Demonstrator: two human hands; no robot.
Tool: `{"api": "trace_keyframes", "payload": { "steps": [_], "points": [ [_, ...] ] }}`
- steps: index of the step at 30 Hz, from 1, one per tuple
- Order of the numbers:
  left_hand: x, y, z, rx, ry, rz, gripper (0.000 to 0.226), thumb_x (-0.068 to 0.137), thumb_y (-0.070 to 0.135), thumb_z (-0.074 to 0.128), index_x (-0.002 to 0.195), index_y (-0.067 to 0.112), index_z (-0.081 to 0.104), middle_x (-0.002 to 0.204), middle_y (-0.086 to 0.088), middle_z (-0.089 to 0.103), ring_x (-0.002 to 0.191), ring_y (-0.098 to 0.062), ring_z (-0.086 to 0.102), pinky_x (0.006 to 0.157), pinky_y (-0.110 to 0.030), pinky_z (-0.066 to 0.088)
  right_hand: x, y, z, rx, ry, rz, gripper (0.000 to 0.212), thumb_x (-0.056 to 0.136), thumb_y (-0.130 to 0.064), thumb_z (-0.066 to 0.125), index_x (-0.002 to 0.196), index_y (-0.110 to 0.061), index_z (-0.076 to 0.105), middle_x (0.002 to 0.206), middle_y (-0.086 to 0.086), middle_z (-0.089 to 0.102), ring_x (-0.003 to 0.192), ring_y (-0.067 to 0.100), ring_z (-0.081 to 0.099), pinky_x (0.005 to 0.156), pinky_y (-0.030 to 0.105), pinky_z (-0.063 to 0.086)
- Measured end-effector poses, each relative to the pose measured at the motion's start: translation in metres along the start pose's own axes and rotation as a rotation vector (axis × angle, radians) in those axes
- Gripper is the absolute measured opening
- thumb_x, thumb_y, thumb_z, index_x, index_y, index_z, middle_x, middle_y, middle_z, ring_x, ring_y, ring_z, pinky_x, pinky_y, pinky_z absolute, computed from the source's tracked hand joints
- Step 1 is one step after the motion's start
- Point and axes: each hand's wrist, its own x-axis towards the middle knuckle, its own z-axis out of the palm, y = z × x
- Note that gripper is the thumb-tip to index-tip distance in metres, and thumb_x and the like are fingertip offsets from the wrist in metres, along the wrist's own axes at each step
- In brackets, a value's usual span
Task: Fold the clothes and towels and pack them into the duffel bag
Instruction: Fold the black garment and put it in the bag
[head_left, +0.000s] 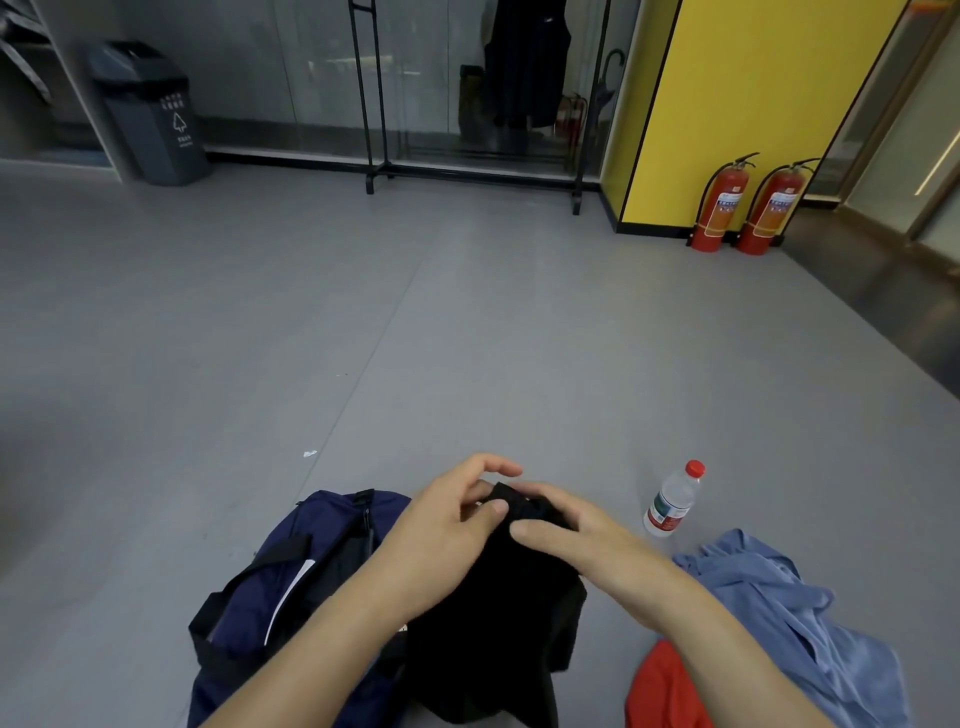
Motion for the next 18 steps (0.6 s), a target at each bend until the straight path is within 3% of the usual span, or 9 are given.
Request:
{"api": "trace_keyframes", "payload": {
  "steps": [4,8,13,18],
  "points": [
    [-0.005,0.003,0.003,0.104,-0.040,0.039,0.040,0.100,0.009,0.050,0.118,0.044,0.055,0.083,0.004,0.070,0.081,-0.011,0.064,0.078,-0.027,0.051,0.005,0.000,0.008,-0.278,0.079,-0.089,0.032,0.076,-0.051,0.071,0.105,-0.037,0.071,0.098,-0.008,0.071,0.095,0.012,0.067,0.090,0.041,0.054],
    [-0.006,0.003,0.002,0.218,-0.015,0.058,0.033,0.097,0.016,0.058,0.118,0.041,0.055,0.079,0.014,0.072,0.078,-0.004,0.064,0.080,-0.024,0.051,0.009,0.002,0.012,-0.603,0.212,-0.138,0.039,0.072,-0.069,0.054,0.104,-0.048,0.065,0.099,-0.017,0.059,0.091,0.002,0.058,0.082,0.029,0.049],
    [-0.003,0.002,0.002,0.252,0.117,0.037,0.026,0.089,0.023,0.069,0.106,0.040,0.060,0.083,0.024,0.072,0.083,0.002,0.067,0.086,-0.026,0.051,0.011,0.002,0.017,-0.658,0.293,-0.173,0.017,0.087,-0.047,0.061,0.092,-0.031,0.065,0.074,-0.012,0.063,0.073,0.008,0.057,0.066,0.027,0.047],
    [0.001,-0.006,-0.002,0.411,0.181,0.088,0.015,0.087,0.043,0.070,0.102,0.043,0.066,0.101,0.024,0.060,0.090,0.009,0.054,0.081,-0.018,0.044,0.010,0.003,0.016,-0.521,0.370,-0.244,0.007,0.091,-0.039,0.064,0.095,-0.036,0.070,0.080,-0.021,0.067,0.080,0.003,0.060,0.071,0.024,0.046]
  ]
}}
